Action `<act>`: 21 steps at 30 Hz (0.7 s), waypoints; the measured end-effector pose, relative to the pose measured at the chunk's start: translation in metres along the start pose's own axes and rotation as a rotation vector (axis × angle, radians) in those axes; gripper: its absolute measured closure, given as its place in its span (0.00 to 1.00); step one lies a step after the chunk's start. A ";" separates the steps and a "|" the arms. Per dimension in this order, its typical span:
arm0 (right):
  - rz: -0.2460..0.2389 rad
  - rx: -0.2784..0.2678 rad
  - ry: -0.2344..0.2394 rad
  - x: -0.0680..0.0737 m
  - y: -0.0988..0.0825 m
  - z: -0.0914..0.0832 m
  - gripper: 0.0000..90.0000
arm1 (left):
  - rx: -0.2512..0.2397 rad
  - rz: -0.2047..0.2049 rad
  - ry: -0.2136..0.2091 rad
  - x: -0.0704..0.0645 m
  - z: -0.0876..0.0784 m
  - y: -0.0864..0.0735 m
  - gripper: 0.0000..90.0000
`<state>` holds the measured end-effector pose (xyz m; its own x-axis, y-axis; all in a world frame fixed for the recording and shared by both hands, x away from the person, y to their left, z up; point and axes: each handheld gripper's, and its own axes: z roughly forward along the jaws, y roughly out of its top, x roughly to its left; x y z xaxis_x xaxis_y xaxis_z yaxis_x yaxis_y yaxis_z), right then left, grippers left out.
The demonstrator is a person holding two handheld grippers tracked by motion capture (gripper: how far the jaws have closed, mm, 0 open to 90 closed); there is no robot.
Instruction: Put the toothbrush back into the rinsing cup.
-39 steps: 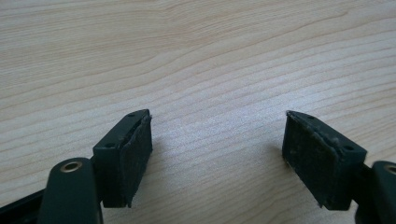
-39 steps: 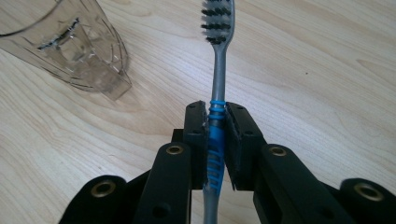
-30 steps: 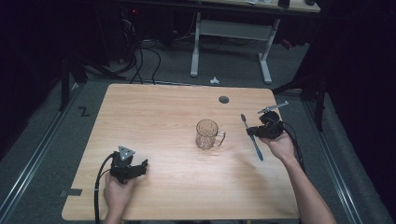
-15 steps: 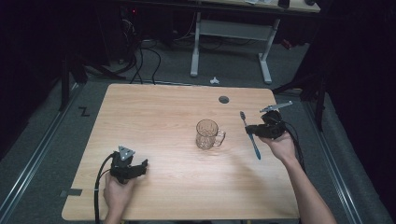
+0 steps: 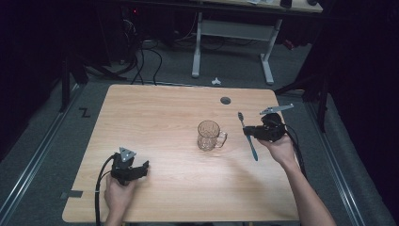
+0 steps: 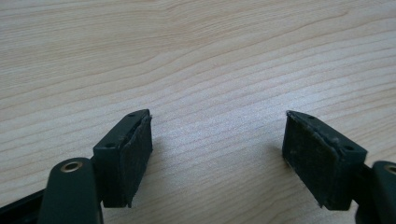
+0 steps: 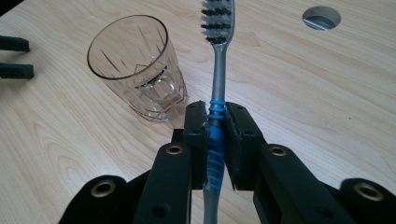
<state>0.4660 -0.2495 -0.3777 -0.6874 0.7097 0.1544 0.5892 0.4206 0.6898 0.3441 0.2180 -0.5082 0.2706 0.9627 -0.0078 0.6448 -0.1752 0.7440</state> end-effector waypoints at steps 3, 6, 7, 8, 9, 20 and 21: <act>0.004 -0.013 0.007 0.001 0.000 -0.001 0.89 | 0.000 0.000 0.000 0.000 0.000 0.000 0.27; 0.014 -0.022 0.018 0.002 0.000 0.000 0.89 | 0.000 0.000 0.000 0.000 0.000 0.000 0.27; 0.020 -0.031 0.024 0.003 0.000 0.000 0.89 | 0.000 0.000 0.000 0.000 0.000 0.000 0.27; 0.020 -0.031 0.024 0.003 0.000 0.000 0.89 | 0.000 0.000 0.000 0.000 0.000 0.000 0.28; 0.023 -0.035 0.030 0.003 0.000 0.000 0.89 | 0.000 0.000 0.000 0.000 0.000 0.000 0.28; 0.024 -0.077 0.064 0.007 0.002 -0.003 0.89 | 0.001 0.000 0.000 0.000 0.000 0.000 0.28; 0.023 -0.083 0.067 0.008 0.002 -0.003 0.89 | 0.000 0.000 0.000 0.000 0.000 0.000 0.27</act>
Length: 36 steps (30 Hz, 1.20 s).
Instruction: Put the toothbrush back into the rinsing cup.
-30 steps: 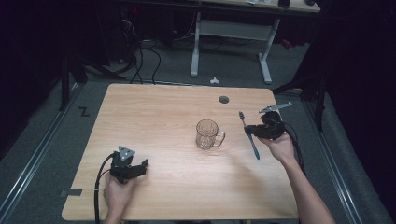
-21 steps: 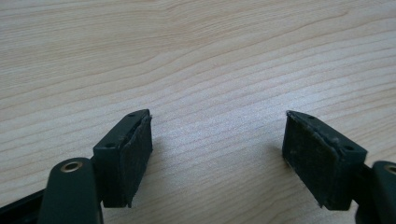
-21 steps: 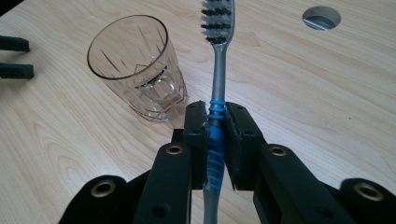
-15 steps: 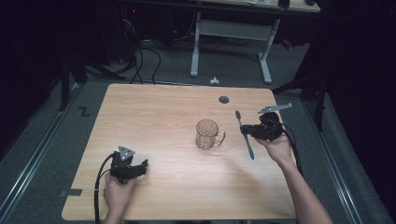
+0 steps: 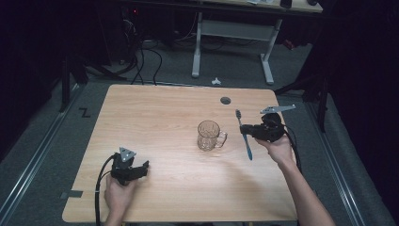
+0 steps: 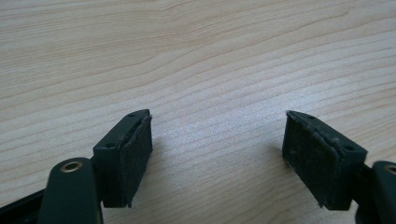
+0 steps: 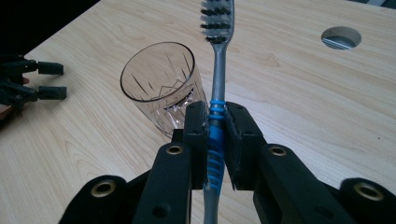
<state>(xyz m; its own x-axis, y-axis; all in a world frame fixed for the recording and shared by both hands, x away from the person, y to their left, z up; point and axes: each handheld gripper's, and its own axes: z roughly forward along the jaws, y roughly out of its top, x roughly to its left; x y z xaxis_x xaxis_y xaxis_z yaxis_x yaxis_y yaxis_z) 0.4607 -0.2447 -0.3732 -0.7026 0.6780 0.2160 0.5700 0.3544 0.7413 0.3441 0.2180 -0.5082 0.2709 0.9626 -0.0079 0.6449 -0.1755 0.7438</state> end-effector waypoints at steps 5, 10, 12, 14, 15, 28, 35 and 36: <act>-0.019 -0.048 0.010 0.005 0.002 0.000 0.89 | 0.000 0.000 0.001 0.000 0.000 0.000 0.27; -0.025 -0.076 0.010 0.007 0.004 -0.001 0.89 | 0.000 0.000 0.001 0.000 0.000 0.000 0.27; -0.021 -0.083 0.013 0.007 0.005 -0.001 0.89 | 0.000 0.000 0.000 0.000 0.000 0.000 0.27; -0.018 -0.093 0.014 0.007 0.006 -0.002 0.89 | 0.000 0.000 0.001 0.000 0.000 0.000 0.27; -0.016 -0.096 0.013 0.007 0.006 -0.002 0.89 | 0.000 0.000 0.001 0.000 0.000 0.000 0.27; -0.059 -0.154 0.029 0.020 0.025 0.001 0.89 | 0.000 0.000 0.000 0.000 0.000 0.000 0.28; -0.062 -0.176 0.037 0.024 0.029 0.004 0.89 | 0.000 0.000 -0.001 0.000 0.000 0.000 0.28; -0.062 -0.180 0.038 0.024 0.030 0.005 0.89 | 0.000 0.000 -0.001 0.000 0.000 0.000 0.28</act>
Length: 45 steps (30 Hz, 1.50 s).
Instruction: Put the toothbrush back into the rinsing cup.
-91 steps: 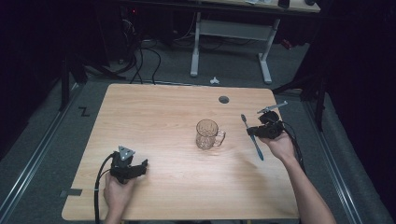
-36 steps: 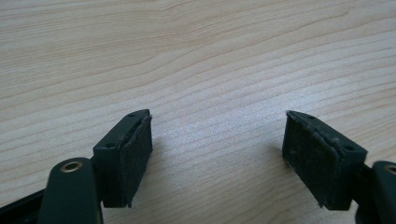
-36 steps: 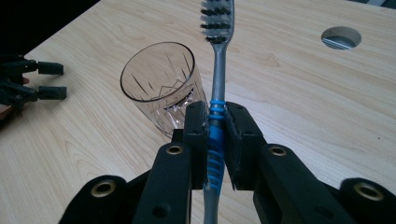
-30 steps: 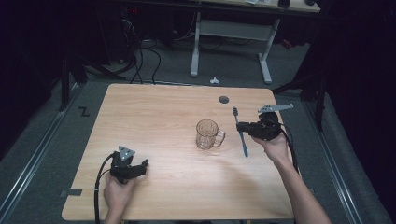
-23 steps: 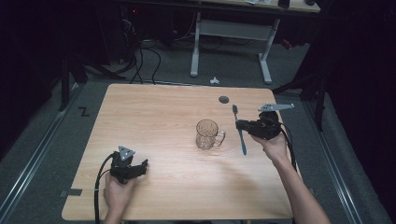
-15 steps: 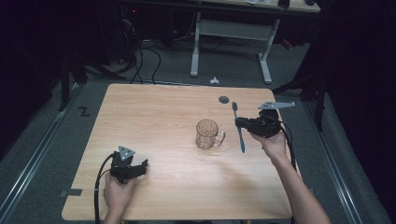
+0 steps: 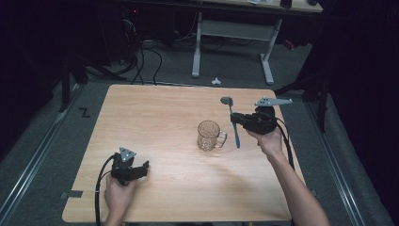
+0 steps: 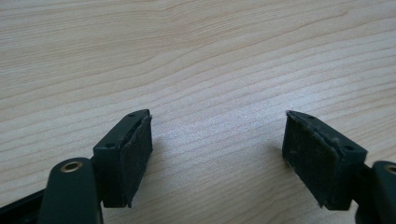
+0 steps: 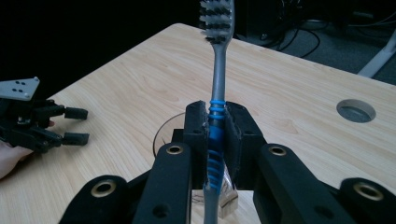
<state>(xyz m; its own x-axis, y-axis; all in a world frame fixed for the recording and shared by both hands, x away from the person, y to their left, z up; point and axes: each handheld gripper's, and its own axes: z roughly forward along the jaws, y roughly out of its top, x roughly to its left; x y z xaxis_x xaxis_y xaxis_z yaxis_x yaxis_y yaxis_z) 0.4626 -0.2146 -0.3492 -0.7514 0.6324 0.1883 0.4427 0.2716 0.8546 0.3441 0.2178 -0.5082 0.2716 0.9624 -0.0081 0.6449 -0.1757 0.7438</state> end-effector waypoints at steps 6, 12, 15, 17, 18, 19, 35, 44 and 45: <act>0.018 -0.032 0.002 0.000 0.001 0.003 0.89 | 0.000 0.000 0.000 0.000 0.000 0.000 0.28; 0.029 -0.058 -0.005 -0.002 0.001 0.006 0.89 | 0.000 0.000 0.000 0.000 0.000 0.000 0.28; 0.037 -0.073 -0.005 -0.002 0.001 0.008 0.89 | 0.000 0.000 0.000 0.000 0.000 0.000 0.28; 0.038 -0.085 -0.009 -0.003 0.001 0.009 0.89 | 0.000 0.001 0.000 0.000 0.000 0.000 0.28; 0.042 -0.089 -0.011 -0.003 0.001 0.010 0.89 | 0.000 0.000 0.000 0.000 0.000 0.000 0.28; 0.044 -0.093 -0.015 -0.003 0.001 0.011 0.89 | 0.000 0.000 0.000 0.000 0.000 0.000 0.28; 0.108 -0.149 -0.019 -0.012 -0.003 0.021 0.89 | 0.000 0.000 0.000 0.000 0.000 0.000 0.28; 0.111 -0.148 -0.027 -0.013 0.001 0.027 0.89 | 0.000 0.000 0.000 0.000 0.000 0.000 0.27; 0.111 -0.147 -0.028 -0.013 0.001 0.028 0.89 | 0.000 0.000 0.000 0.000 0.000 0.000 0.28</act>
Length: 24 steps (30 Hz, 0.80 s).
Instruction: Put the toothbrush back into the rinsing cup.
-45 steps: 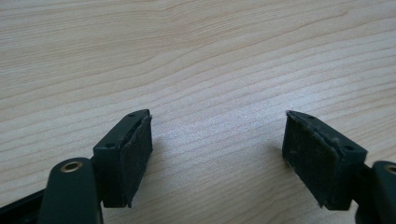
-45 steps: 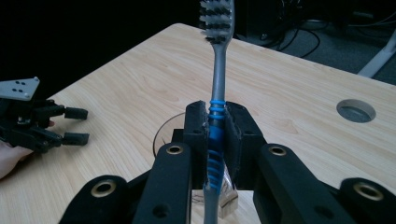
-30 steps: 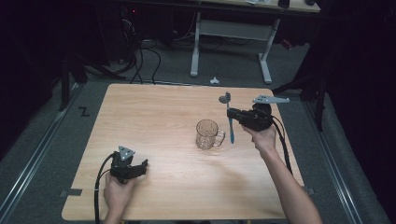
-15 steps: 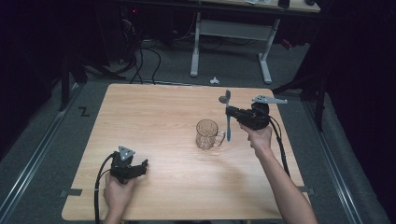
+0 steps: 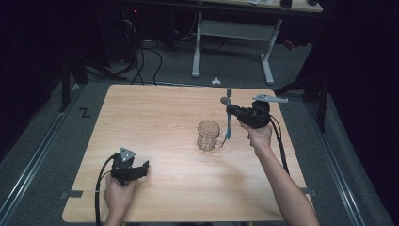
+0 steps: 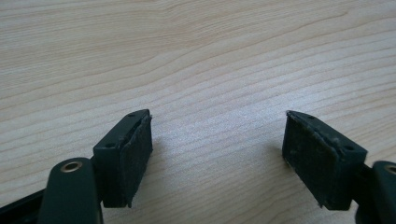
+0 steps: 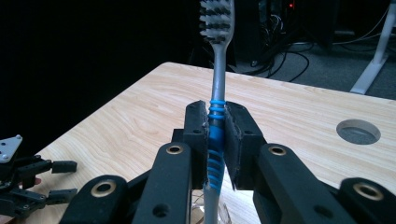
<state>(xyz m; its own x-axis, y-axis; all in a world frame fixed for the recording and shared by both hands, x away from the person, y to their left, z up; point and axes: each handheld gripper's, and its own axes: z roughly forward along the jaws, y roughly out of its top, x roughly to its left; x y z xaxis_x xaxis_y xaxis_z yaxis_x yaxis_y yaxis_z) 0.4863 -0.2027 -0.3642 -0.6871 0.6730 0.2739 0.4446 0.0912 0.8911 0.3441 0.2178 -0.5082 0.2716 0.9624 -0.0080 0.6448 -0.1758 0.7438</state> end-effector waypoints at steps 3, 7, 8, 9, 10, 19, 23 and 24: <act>-0.008 -0.005 -0.003 0.001 0.001 0.002 0.89 | 0.000 0.000 0.000 0.000 0.000 0.000 0.28; -0.023 -0.013 -0.007 0.003 0.004 0.005 0.89 | 0.001 0.000 0.000 0.000 0.000 0.000 0.28; -0.021 -0.014 -0.008 0.003 0.004 0.005 0.89 | 0.001 0.000 0.000 0.000 0.000 0.000 0.28; -0.019 -0.013 -0.007 0.003 0.004 0.006 0.89 | 0.000 0.000 0.000 0.000 0.000 0.000 0.28; -0.016 -0.014 -0.007 0.002 0.004 0.007 0.89 | 0.000 0.000 0.000 0.000 0.000 0.000 0.28; -0.010 -0.036 -0.009 0.002 0.001 0.014 0.89 | 0.000 -0.001 0.001 0.000 0.000 0.000 0.28; -0.003 -0.039 -0.015 0.000 -0.001 0.018 0.89 | 0.000 0.000 0.001 0.000 0.000 0.000 0.28; -0.003 -0.040 -0.016 0.000 -0.001 0.019 0.89 | 0.000 0.000 0.000 0.000 0.000 0.000 0.28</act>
<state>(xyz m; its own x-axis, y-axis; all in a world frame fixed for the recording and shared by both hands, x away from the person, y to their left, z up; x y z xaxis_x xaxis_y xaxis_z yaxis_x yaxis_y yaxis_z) 0.4966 -0.1889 -0.3716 -0.6793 0.6842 0.2654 0.4185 0.0641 0.9060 0.3442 0.2178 -0.5082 0.2713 0.9625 -0.0081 0.6449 -0.1756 0.7439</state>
